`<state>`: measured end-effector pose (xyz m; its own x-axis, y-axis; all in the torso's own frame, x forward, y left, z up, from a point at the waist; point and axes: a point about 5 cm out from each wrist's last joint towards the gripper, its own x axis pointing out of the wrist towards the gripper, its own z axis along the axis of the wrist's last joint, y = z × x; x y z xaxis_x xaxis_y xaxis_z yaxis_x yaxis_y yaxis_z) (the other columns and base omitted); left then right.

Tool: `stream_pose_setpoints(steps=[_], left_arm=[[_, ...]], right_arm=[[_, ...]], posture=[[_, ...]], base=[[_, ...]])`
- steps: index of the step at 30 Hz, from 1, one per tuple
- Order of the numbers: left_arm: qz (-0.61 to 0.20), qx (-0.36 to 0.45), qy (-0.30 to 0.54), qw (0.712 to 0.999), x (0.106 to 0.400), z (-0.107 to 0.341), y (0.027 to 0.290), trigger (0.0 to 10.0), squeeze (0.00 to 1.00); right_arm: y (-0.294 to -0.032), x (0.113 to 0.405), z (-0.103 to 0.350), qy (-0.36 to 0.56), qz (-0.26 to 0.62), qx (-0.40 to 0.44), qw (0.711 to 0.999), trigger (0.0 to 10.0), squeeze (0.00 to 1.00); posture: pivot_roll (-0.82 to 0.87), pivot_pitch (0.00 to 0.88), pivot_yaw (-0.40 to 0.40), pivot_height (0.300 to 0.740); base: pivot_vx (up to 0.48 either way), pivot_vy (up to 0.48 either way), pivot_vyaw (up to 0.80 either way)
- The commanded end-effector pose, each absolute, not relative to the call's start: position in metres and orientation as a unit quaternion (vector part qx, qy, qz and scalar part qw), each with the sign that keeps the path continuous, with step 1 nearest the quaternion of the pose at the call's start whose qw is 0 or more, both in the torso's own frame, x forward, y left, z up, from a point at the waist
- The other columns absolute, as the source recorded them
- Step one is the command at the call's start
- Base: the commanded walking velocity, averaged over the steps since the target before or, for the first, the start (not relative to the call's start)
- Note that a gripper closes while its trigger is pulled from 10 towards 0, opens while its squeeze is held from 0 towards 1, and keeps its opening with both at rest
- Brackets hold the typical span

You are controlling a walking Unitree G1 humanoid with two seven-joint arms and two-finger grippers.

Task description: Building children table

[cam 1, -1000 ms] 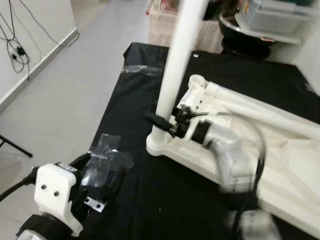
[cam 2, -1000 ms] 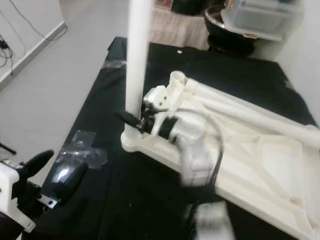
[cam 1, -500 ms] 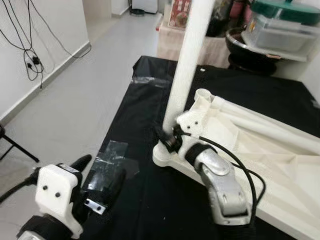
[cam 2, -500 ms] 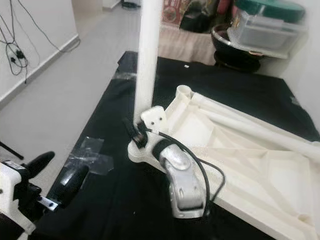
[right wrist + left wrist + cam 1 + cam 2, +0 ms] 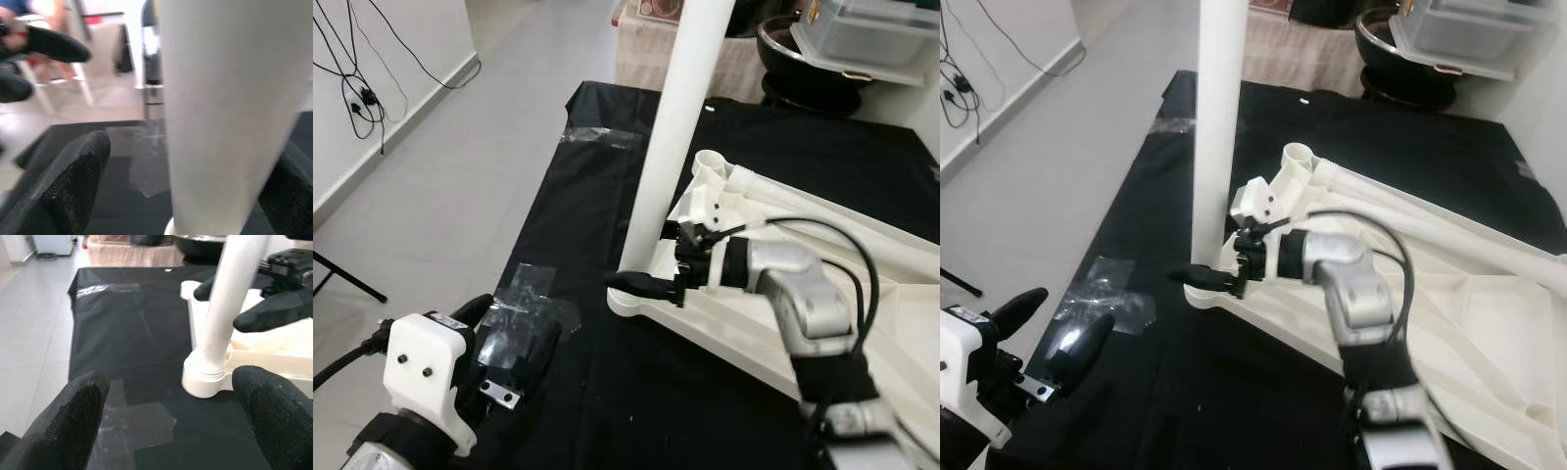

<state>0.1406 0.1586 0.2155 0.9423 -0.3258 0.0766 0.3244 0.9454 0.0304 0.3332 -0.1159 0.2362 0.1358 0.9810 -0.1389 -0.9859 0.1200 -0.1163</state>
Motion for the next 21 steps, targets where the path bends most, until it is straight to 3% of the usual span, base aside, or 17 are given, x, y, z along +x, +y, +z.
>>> stream_pose_setpoints(steps=[1,8,9,11,12,17,21], left_arm=[[-0.165,0.004,-0.034,0.986,0.139,0.213,0.158,10.0,0.0],[-0.164,0.004,-0.032,0.986,0.138,0.213,0.158,10.0,0.0],[-0.164,0.004,-0.032,0.986,0.138,0.212,0.158,10.0,0.0],[-0.164,0.004,-0.032,0.986,0.138,0.212,0.158,10.0,0.0],[-0.164,0.004,-0.032,0.986,0.137,0.212,0.158,10.0,0.0],[-0.162,0.003,-0.032,0.986,0.136,0.212,0.158,10.0,0.0],[-0.162,0.002,-0.031,0.986,0.137,0.211,0.158,10.0,0.0]], right_arm=[[-0.118,0.344,0.24,0.005,0.654,-0.074,0.753,10.0,0.0],[-0.115,0.359,0.255,0.001,0.669,-0.081,0.739,10.0,0.0],[-0.115,0.36,0.258,0.001,0.682,-0.077,0.727,4.9,0.0],[-0.114,0.361,0.259,0.004,0.694,-0.076,0.716,4.9,0.0],[-0.114,0.361,0.26,0.007,0.705,-0.076,0.705,0.0,0.0],[-0.115,0.364,0.26,0.018,0.729,-0.072,0.681,0.0,0.0],[-0.115,0.365,0.258,0.017,0.73,-0.07,0.68,0.0,0.0]], posture=[[0.24,0.181,-0.125,0.74],[0.25,0.187,-0.129,0.74],[0.25,0.188,-0.131,0.74],[0.26,0.191,-0.132,0.74],[0.26,0.191,-0.132,0.74],[0.26,0.195,-0.135,0.74],[0.25,0.197,-0.134,0.74]], base=[[0.0,0.0,0.0],[0.0,0.0,0.0],[0.0,0.0,0.0],[0.0,0.0,0.0],[0.0,0.0,0.0],[0.0,0.0,0.0],[0.0,0.0,0.0]])
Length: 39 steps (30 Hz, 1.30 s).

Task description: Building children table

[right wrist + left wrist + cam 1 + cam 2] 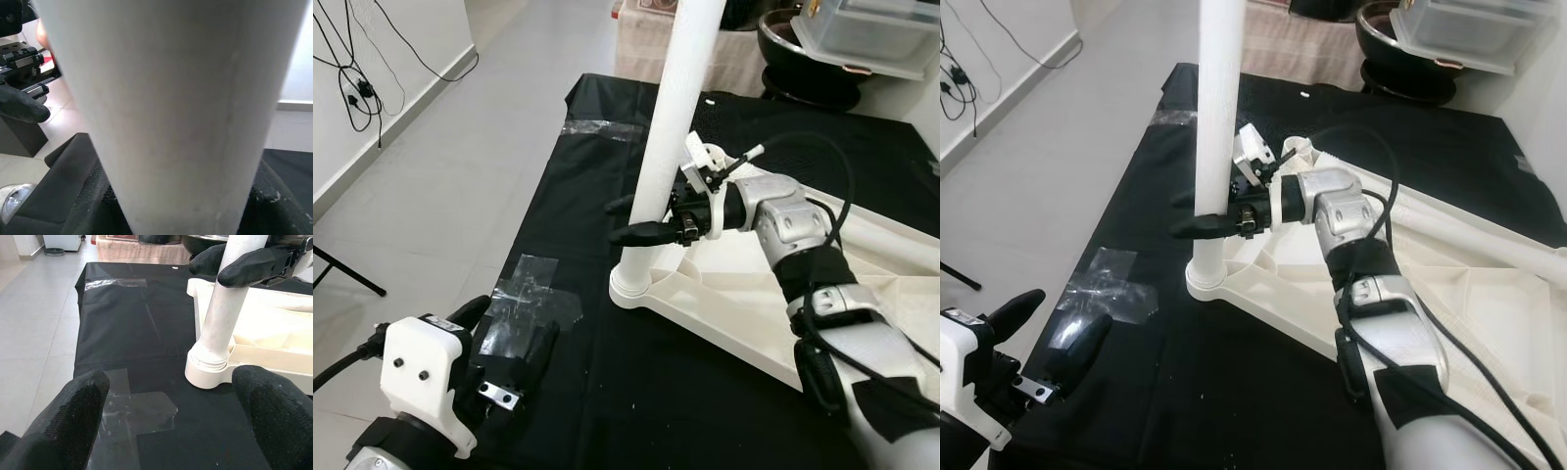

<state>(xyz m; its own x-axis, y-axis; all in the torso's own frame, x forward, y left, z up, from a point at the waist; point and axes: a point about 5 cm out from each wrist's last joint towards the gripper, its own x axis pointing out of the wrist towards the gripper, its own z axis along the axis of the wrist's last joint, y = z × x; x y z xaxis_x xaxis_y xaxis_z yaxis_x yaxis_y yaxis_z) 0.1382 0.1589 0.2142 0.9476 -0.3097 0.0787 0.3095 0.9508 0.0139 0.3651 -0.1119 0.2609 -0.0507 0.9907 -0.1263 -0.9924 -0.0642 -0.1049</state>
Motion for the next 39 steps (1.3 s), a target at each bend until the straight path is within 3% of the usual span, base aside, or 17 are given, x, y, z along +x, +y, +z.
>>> stream_pose_setpoints(steps=[1,4,7,11,12,13,15,18,26,27,28,29,30,31,32,37,39], left_arm=[[-0.162,0.002,-0.031,0.986,0.137,0.211,0.157,10.0,0.0],[-0.162,0.001,-0.03,0.986,0.137,0.211,0.157,10.0,0.0],[-0.162,0.0,-0.029,0.986,0.136,0.21,0.157,10.0,0.0],[-0.162,-0.001,-0.028,0.986,0.136,0.21,0.157,10.0,0.0],[-0.168,0.0,-0.028,0.985,0.136,0.21,0.156,10.0,0.0],[-0.168,0.0,-0.028,0.985,0.136,0.21,0.156,10.0,0.0],[-0.171,0.001,-0.027,0.985,0.137,0.211,0.156,10.0,0.0],[-0.171,0.002,-0.028,0.985,0.138,0.211,0.156,10.0,0.0],[-0.166,0.008,-0.031,0.986,0.14,0.213,0.158,10.0,0.0],[-0.166,0.008,-0.031,0.986,0.14,0.213,0.158,10.0,0.0],[-0.166,0.008,-0.031,0.986,0.14,0.213,0.158,10.0,0.0],[-0.166,0.008,-0.031,0.986,0.14,0.213,0.158,10.0,0.0],[-0.167,0.007,-0.031,0.985,0.14,0.213,0.158,10.0,0.0],[-0.167,0.007,-0.031,0.985,0.14,0.213,0.158,10.0,0.0],[-0.168,0.006,-0.031,0.985,0.14,0.213,0.157,10.0,0.0],[-0.17,0.002,-0.03,0.985,0.14,0.213,0.155,10.0,0.0],[-0.17,0.002,-0.03,0.985,0.14,0.213,0.155,10.0,0.0]], right_arm=[[-0.115,0.366,0.257,0.015,0.729,-0.069,0.681,0.0,0.0],[-0.118,0.365,0.254,0.006,0.723,-0.066,0.687,0.0,0.0],[-0.112,0.356,0.227,-0.027,0.649,-0.029,0.76,0.0,0.0],[-0.11,0.353,0.223,-0.03,0.637,-0.015,0.77,0.0,0.0],[-0.089,0.339,0.186,0.026,0.515,-0.001,0.857,0.0,0.0],[-0.089,0.339,0.186,0.026,0.515,-0.001,0.857,0.0,0.0],[-0.078,0.306,0.157,0.075,0.317,-0.007,0.945,0.0,0.0],[-0.079,0.302,0.154,0.08,0.263,-0.006,0.962,0.0,0.0],[-0.07,0.314,0.165,0.062,0.278,-0.025,0.958,0.0,0.0],[-0.068,0.312,0.167,0.061,0.28,-0.024,0.958,8.4,0.0],[-0.067,0.312,0.172,0.047,0.294,-0.009,0.955,10.0,0.0],[-0.067,0.312,0.172,0.047,0.294,-0.009,0.955,10.0,0.0],[-0.066,0.314,0.178,0.033,0.311,0.01,0.95,10.0,0.85],[-0.066,0.314,0.178,0.033,0.311,0.01,0.95,10.0,0.85],[-0.062,0.31,0.187,0.022,0.324,0.032,0.945,10.0,1.0],[-0.062,0.31,0.222,-0.044,0.521,0.037,0.852,10.0,1.0],[-0.062,0.31,0.222,-0.044,0.521,0.037,0.852,10.0,1.0]], posture=[[0.25,0.197,-0.134,0.74],[0.24,0.199,-0.141,0.74],[0.22,0.193,-0.144,0.74],[0.22,0.193,-0.144,0.74],[0.2,0.181,-0.126,0.74],[0.2,0.181,-0.126,0.74],[0.19,0.167,-0.117,0.74],[0.2,0.164,-0.119,0.74],[0.2,0.169,-0.122,0.74],[0.2,0.17,-0.121,0.74],[0.2,0.174,-0.119,0.74],[0.2,0.174,-0.119,0.74],[0.2,0.174,-0.119,0.74],[0.2,0.174,-0.119,0.74],[0.2,0.177,-0.118,0.74],[0.2,0.183,-0.12,0.74],[0.2,0.183,-0.12,0.74]], base=[[0.0,0.0,0.0],[0.0,0.0,0.0],[0.0,0.0,0.0],[0.0,0.0,0.0],[0.0,0.0,0.0],[0.0,0.0,0.0],[0.0,0.0,0.0],[0.0,0.0,0.0],[0.0,0.0,0.0],[0.0,0.0,0.0],[0.0,0.0,0.0],[0.0,0.0,0.0],[0.0,0.0,0.0],[0.0,0.0,0.0],[0.0,0.0,0.0],[0.0,0.0,0.0],[0.0,0.0,0.0]])
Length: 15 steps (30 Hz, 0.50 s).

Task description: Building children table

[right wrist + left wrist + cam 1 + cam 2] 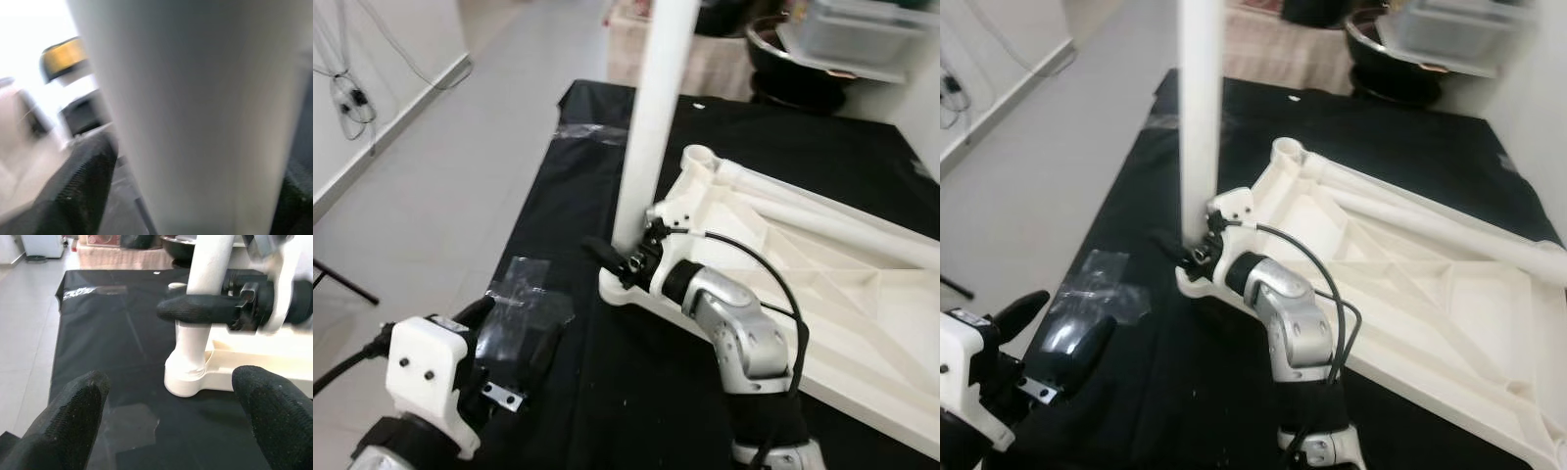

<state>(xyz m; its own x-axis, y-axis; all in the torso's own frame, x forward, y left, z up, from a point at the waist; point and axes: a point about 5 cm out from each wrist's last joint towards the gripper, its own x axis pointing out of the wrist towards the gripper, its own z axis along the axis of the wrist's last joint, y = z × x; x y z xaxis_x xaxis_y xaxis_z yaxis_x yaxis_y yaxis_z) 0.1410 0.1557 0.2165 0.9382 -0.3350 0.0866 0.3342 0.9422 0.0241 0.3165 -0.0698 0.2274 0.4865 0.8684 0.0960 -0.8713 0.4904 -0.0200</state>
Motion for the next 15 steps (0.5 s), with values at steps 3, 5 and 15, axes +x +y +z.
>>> stream_pose_setpoints(steps=[3,5,15], left_arm=[[-0.171,-0.001,-0.03,0.985,0.139,0.213,0.155,10.0,0.0],[-0.172,-0.002,-0.03,0.985,0.139,0.212,0.155,10.0,0.0],[-0.161,0.007,-0.02,0.987,0.134,0.21,0.161,10.0,0.0]], right_arm=[[-0.069,0.325,0.22,-0.037,0.622,-0.051,0.781,10.0,0.0],[-0.07,0.327,0.219,-0.03,0.646,-0.066,0.76,10.0,0.0],[-0.061,0.354,0.247,-0.032,0.698,-0.08,0.711,10.0,0.0]], posture=[[0.21,0.192,-0.114,0.74],[0.22,0.197,-0.112,0.74],[0.26,0.224,-0.102,0.74]], base=[[0.0,0.0,0.0],[0.0,0.0,0.0],[0.0,0.0,0.0]])
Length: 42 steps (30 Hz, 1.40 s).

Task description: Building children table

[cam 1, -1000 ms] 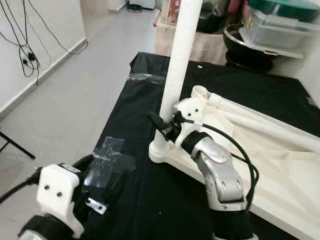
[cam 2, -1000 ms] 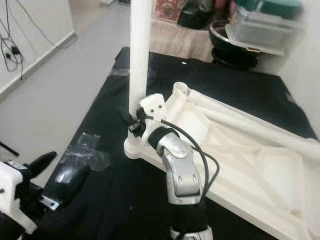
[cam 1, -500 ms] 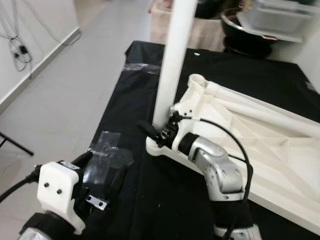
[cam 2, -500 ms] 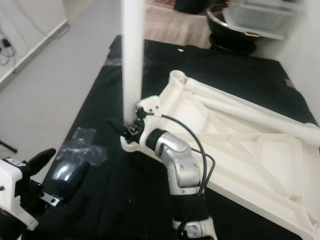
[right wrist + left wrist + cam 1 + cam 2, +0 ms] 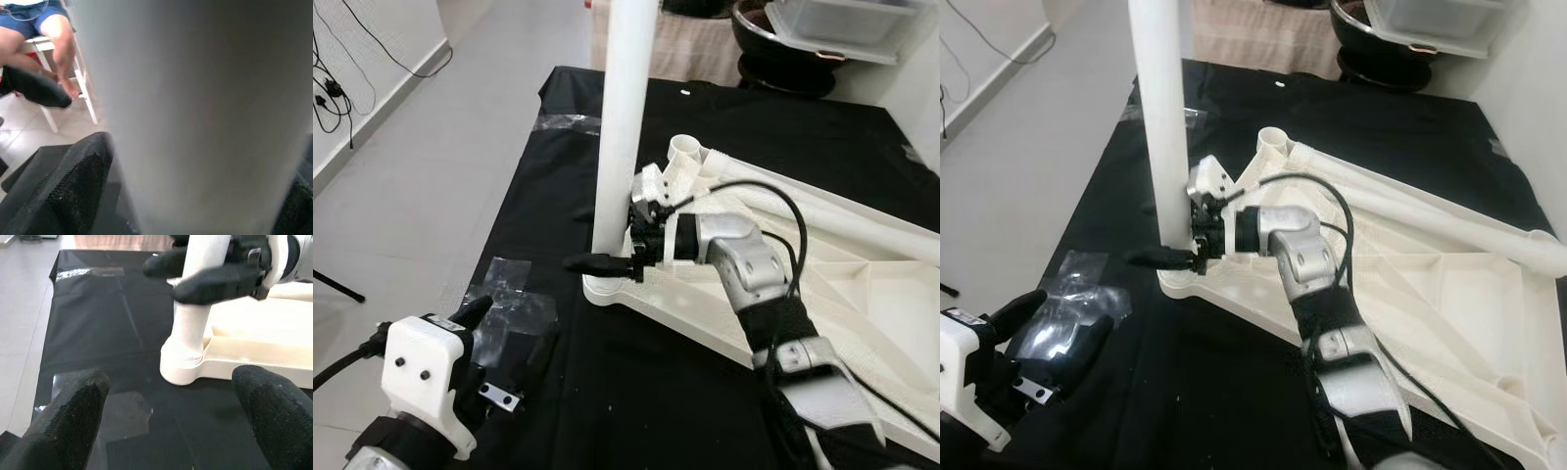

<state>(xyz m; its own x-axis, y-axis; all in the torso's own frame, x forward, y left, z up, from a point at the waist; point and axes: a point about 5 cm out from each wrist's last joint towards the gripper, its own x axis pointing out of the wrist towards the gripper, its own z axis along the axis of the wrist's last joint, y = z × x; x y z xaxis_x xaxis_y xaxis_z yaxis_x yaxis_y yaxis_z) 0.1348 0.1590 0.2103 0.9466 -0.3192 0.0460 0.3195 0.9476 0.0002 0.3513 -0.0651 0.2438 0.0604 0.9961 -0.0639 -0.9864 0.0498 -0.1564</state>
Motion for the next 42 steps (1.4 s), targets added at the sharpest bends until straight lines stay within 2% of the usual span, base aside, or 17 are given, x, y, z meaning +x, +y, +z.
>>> stream_pose_setpoints(steps=[1,6,7,8,9,10,21,22,23,24,29,30,31,32,33,37,42], left_arm=[[-0.16,0.008,-0.017,0.987,0.133,0.209,0.162,10.0,0.0],[-0.16,0.009,-0.014,0.987,0.132,0.208,0.162,10.0,0.0],[-0.159,0.009,-0.013,0.987,0.132,0.208,0.162,10.0,0.0],[-0.159,0.01,-0.012,0.987,0.132,0.208,0.162,10.0,0.0],[-0.159,0.01,-0.012,0.987,0.132,0.208,0.162,10.0,0.0],[-0.158,0.01,-0.011,0.987,0.132,0.208,0.163,10.0,0.0],[-0.162,0.009,-0.014,0.987,0.134,0.21,0.161,10.0,0.0],[-0.164,0.007,-0.016,0.986,0.134,0.21,0.16,10.0,0.0],[-0.164,0.007,-0.016,0.986,0.134,0.21,0.16,10.0,0.0],[-0.166,0.005,-0.016,0.986,0.134,0.21,0.159,10.0,0.0],[-0.17,0.002,-0.015,0.985,0.134,0.209,0.157,10.0,0.0],[-0.171,0.001,-0.014,0.985,0.133,0.209,0.157,10.0,0.0],[-0.172,0.002,-0.013,0.985,0.134,0.209,0.157,10.0,0.0],[-0.172,0.002,-0.013,0.985,0.134,0.209,0.157,10.0,0.0],[-0.172,0.002,-0.013,0.985,0.134,0.209,0.157,10.0,0.0],[-0.175,0.002,-0.012,0.984,0.135,0.209,0.157,10.0,0.0],[-0.177,0.006,-0.01,0.984,0.137,0.209,0.156,10.0,0.0]], right_arm=[[-0.061,0.356,0.252,-0.031,0.71,-0.082,0.698,10.0,0.0],[-0.061,0.358,0.257,-0.028,0.735,-0.086,0.672,10.0,0.0],[-0.062,0.358,0.257,-0.023,0.746,-0.093,0.659,8.7,0.0],[-0.062,0.359,0.258,-0.02,0.753,-0.098,0.65,3.8,0.0],[-0.062,0.359,0.258,-0.02,0.753,-0.098,0.65,3.8,0.0],[-0.062,0.359,0.258,-0.016,0.762,-0.099,0.64,0.0,0.0],[-0.066,0.36,0.256,-0.016,0.77,-0.095,0.63,0.0,0.0],[-0.077,0.36,0.247,-0.032,0.745,-0.096,0.659,0.0,0.0],[-0.077,0.36,0.247,-0.032,0.745,-0.096,0.659,0.0,0.0],[-0.087,0.355,0.239,-0.054,0.716,-0.088,0.69,0.0,0.0],[-0.089,0.341,0.225,-0.06,0.67,-0.063,0.738,0.0,0.0],[-0.083,0.332,0.211,-0.053,0.61,-0.055,0.789,0.0,0.0],[-0.081,0.329,0.193,-0.029,0.43,-0.073,0.899,0.0,0.0],[-0.081,0.329,0.193,-0.029,0.43,-0.073,0.899,0.0,0.0],[-0.09,0.315,0.18,-0.011,0.307,-0.094,0.947,0.0,0.0],[-0.09,0.289,0.174,-0.006,0.252,-0.12,0.96,0.0,0.0],[-0.077,0.297,0.183,-0.016,0.275,-0.129,0.952,0.0,0.0]], posture=[[0.26,0.228,-0.101,0.74],[0.27,0.23,-0.102,0.74],[0.27,0.231,-0.102,0.74],[0.27,0.23,-0.104,0.74],[0.27,0.23,-0.104,0.74],[0.27,0.23,-0.104,0.74],[0.27,0.215,-0.105,0.74],[0.24,0.208,-0.109,0.74],[0.24,0.208,-0.109,0.74],[0.23,0.206,-0.109,0.74],[0.23,0.202,-0.109,0.74],[0.22,0.192,-0.106,0.74],[0.2,0.188,-0.096,0.74],[0.2,0.188,-0.096,0.74],[0.2,0.187,-0.089,0.74],[0.18,0.176,-0.086,0.74],[0.19,0.167,-0.083,0.74]], base=[[0.0,0.0,0.0],[0.0,0.0,0.0],[0.0,0.0,0.0],[0.0,0.0,0.0],[0.0,0.0,0.0],[0.0,0.0,0.0],[0.0,0.0,0.0],[0.0,0.0,0.0],[0.0,0.0,0.0],[0.0,0.0,0.0],[0.0,0.0,0.0],[0.0,0.0,0.0],[0.0,0.0,0.0],[0.0,0.0,0.0],[0.0,0.0,0.0],[0.0,0.0,0.0],[0.0,0.0,0.0]])
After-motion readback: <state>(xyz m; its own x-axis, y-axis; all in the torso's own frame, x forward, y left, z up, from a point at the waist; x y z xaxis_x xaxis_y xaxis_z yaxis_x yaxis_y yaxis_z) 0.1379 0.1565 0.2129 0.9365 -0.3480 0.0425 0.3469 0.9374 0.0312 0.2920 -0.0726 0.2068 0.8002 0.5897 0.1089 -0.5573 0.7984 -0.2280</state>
